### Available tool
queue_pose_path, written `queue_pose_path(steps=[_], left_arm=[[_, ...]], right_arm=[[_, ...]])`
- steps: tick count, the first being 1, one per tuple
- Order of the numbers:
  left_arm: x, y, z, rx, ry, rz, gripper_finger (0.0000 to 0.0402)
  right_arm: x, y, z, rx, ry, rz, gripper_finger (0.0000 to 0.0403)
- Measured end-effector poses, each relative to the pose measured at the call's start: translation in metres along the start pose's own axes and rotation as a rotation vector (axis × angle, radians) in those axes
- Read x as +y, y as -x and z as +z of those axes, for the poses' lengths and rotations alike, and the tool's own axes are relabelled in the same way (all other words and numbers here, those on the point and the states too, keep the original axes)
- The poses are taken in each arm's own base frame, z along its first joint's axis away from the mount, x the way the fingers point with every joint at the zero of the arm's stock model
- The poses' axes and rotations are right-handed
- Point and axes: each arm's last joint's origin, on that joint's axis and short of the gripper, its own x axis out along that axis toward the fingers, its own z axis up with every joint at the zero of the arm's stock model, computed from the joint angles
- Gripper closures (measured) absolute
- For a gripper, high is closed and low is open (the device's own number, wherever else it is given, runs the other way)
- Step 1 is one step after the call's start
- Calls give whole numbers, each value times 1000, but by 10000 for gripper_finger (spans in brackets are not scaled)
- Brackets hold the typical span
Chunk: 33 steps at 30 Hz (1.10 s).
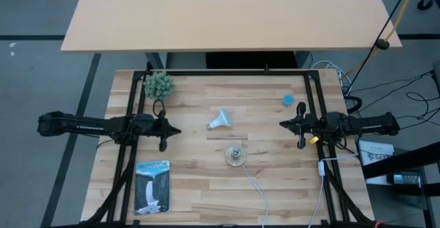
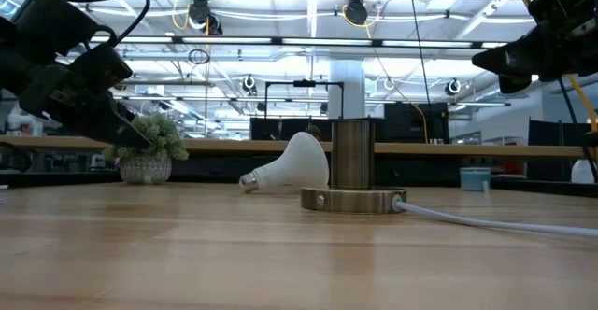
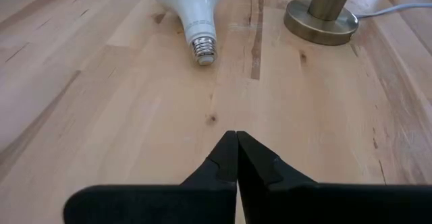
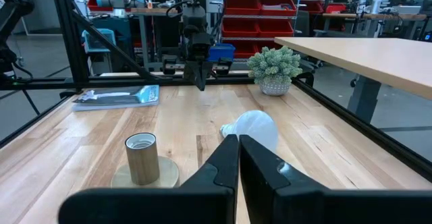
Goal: Screw lightbulb
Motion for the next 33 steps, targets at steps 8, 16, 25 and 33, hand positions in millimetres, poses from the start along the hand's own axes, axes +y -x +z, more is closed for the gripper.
queue_pose_path(steps=[8,16,25,33], left_arm=[[0,0,0,0,0,0,401],[0,0,0,0,0,0,401],[0,0,0,-2,0,0,401],[-2,4,27,-124,-17,14,401]], right_arm=[[0,0,0,0,0,0,396],[0,0,0,0,0,0,396],[0,0,0,1,0,0,396],[0,0,0,1,0,0,396]])
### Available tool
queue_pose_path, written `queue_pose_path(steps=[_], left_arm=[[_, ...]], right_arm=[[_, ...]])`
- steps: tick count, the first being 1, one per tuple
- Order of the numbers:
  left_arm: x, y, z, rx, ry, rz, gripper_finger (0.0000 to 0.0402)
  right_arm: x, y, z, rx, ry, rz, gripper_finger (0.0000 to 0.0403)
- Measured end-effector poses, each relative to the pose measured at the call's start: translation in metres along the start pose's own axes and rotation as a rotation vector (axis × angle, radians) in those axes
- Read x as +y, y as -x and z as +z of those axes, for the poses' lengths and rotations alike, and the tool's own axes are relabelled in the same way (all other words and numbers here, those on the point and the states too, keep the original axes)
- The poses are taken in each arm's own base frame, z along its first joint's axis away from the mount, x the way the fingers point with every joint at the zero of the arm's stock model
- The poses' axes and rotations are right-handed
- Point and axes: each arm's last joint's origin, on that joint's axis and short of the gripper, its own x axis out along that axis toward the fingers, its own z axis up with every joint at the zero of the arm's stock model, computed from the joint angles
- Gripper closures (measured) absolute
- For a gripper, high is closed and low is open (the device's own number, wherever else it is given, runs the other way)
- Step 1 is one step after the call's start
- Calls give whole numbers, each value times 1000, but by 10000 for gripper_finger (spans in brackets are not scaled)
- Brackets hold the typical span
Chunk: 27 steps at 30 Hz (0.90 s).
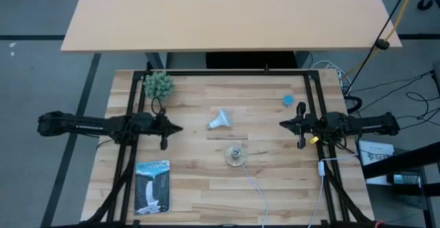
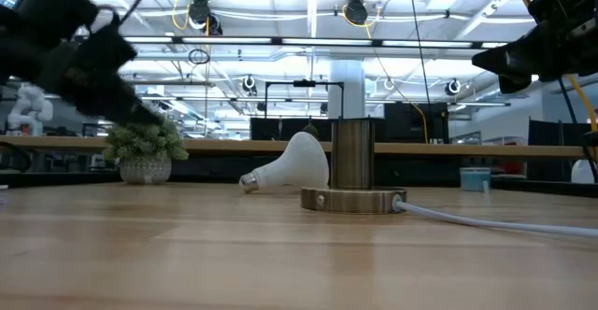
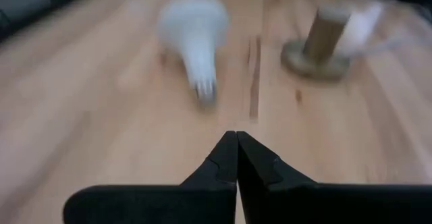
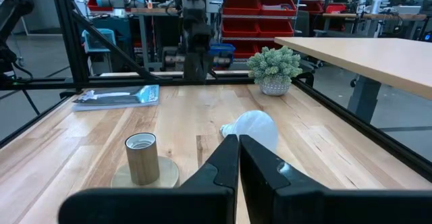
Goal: Screw lightbulb
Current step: Insert the lightbulb into the desk lamp
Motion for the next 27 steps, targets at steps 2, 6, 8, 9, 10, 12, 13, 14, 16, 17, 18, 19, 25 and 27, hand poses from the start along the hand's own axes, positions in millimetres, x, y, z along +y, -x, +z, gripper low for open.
queue_pose_path(steps=[2,6,8,9,10,12,13,14,16,17,18,19,25,27], left_arm=[[-1,2,15,-43,-16,-1,401],[-3,6,42,-82,-41,-1,401],[-4,7,53,-79,-48,1,401],[-5,7,57,-73,-48,1,401],[-5,7,61,-65,-47,2,401],[-5,4,67,-45,-38,3,401],[-6,1,70,-36,-35,3,401],[-6,-1,72,-24,-28,4,401],[-6,-7,77,3,-11,6,401],[-7,-10,80,13,-6,7,401],[-7,-13,82,24,-2,8,401],[-7,-16,85,34,3,8,401],[-9,-38,101,88,14,12,401],[-10,-45,108,102,15,2,401]], right_arm=[[0,0,0,0,0,0,396],[0,0,0,0,0,0,396],[0,0,0,0,0,0,396],[0,0,0,0,0,0,396],[0,0,0,0,0,0,396],[0,0,0,0,0,0,396],[0,0,0,0,0,0,396],[0,0,0,0,0,0,396],[0,0,0,0,0,0,396],[0,0,0,0,0,0,396],[0,0,0,0,0,0,396],[0,0,0,0,0,0,396],[0,0,0,0,0,0,396],[0,0,0,0,0,0,396]])
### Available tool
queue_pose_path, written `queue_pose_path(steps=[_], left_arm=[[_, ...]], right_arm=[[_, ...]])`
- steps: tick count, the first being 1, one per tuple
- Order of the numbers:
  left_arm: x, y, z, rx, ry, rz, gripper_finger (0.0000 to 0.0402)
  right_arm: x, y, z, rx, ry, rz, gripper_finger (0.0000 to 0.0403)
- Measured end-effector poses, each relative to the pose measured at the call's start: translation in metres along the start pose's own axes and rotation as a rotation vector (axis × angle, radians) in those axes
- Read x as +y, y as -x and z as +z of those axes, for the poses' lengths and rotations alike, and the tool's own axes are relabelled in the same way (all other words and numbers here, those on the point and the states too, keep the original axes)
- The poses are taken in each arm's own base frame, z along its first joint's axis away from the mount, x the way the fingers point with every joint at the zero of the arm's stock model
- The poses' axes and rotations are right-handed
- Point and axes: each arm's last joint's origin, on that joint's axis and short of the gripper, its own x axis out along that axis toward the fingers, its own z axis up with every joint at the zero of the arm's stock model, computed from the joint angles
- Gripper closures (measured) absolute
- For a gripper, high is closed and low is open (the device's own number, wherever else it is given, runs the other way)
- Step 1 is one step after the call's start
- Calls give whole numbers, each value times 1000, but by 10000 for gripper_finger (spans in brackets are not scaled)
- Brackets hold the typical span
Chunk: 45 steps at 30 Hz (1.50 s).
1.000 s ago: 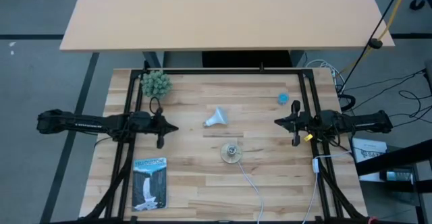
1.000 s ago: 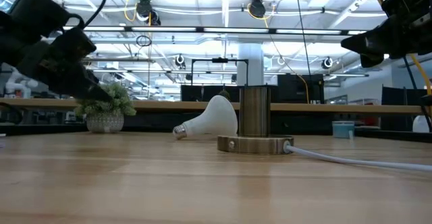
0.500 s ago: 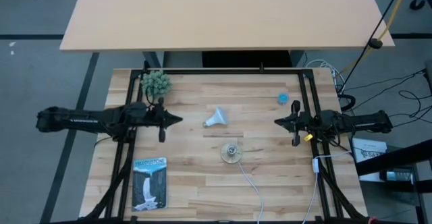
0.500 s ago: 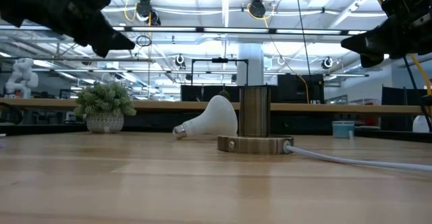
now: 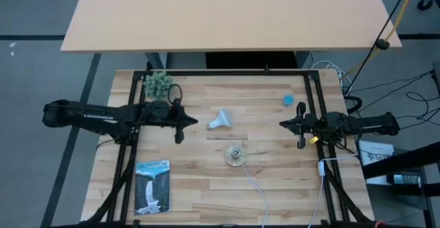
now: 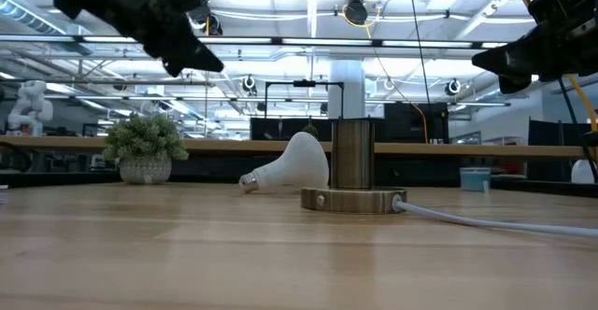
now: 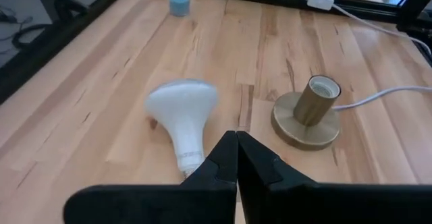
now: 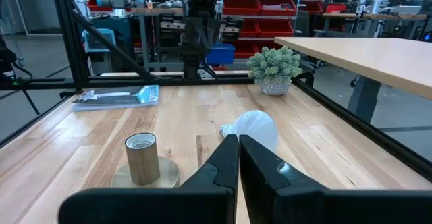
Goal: Screw lightbulb
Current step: Insert the lightbulb into the desk lamp
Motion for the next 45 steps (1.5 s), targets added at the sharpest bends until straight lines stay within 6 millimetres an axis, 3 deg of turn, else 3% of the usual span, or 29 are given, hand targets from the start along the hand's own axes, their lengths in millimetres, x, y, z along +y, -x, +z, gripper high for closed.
queue_pose_path(steps=[12,29,45], left_arm=[[-4,-32,36,10,2,-5,401],[1,-72,18,92,-51,62,401],[0,-73,17,97,-50,60,401]], right_arm=[[0,0,0,0,0,0,396],[0,0,0,0,0,0,396],[0,0,0,0,0,0,397]])
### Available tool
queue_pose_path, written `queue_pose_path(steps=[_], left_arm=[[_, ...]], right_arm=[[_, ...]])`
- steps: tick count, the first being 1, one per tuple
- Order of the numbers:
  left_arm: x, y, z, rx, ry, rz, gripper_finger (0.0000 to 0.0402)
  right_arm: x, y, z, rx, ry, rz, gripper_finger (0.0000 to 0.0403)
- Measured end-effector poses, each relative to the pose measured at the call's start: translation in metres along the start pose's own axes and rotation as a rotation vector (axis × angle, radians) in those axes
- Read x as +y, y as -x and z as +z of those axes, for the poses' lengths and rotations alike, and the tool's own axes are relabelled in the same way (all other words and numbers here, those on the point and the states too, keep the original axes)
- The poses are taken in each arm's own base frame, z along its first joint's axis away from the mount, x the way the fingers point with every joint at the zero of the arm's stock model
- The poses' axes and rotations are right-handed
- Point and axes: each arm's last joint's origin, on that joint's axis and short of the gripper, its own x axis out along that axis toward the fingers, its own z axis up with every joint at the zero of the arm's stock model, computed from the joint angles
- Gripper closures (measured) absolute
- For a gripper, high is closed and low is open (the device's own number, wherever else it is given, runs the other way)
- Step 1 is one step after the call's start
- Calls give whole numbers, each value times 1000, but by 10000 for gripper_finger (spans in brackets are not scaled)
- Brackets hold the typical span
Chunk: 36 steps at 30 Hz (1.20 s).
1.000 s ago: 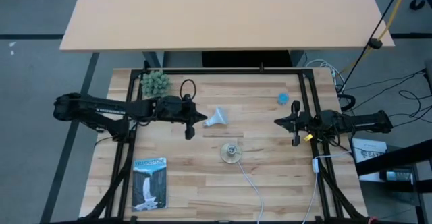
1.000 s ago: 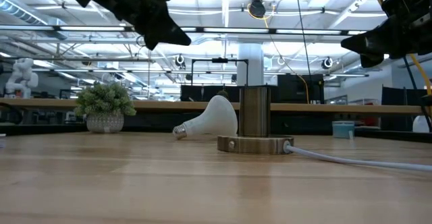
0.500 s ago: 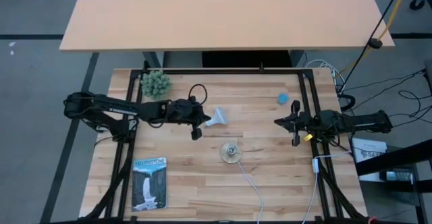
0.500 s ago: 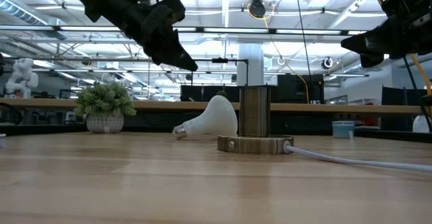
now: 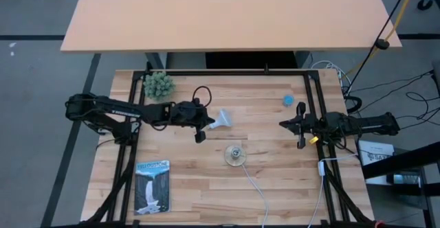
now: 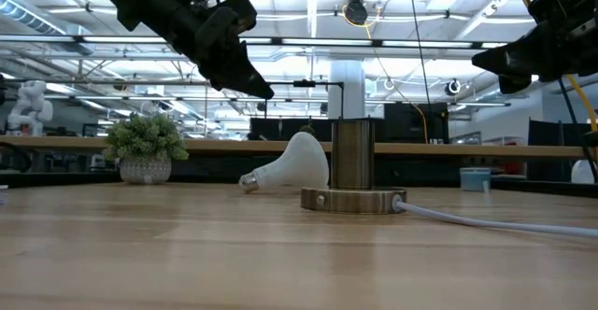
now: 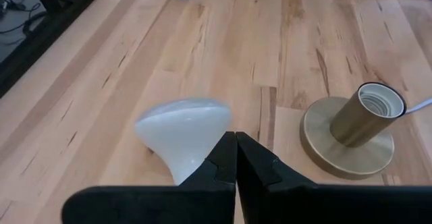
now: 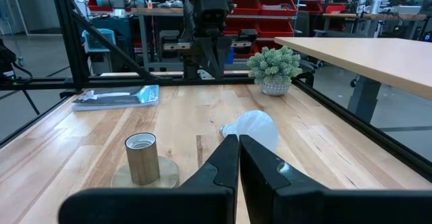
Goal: Screw lightbulb
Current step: Insert the lightbulb into the desk lamp
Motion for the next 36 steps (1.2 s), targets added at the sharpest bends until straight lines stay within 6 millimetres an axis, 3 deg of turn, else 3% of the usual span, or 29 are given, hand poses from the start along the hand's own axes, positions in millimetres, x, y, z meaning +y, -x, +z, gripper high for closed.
queue_pose_path(steps=[10,19,36], left_arm=[[0,0,0,0,23,2,401],[0,0,0,0,22,6,373],[-1,0,0,1,44,4,370]], right_arm=[[0,0,0,0,0,0,397],[0,0,0,0,0,0,397],[0,0,0,0,0,0,397]])
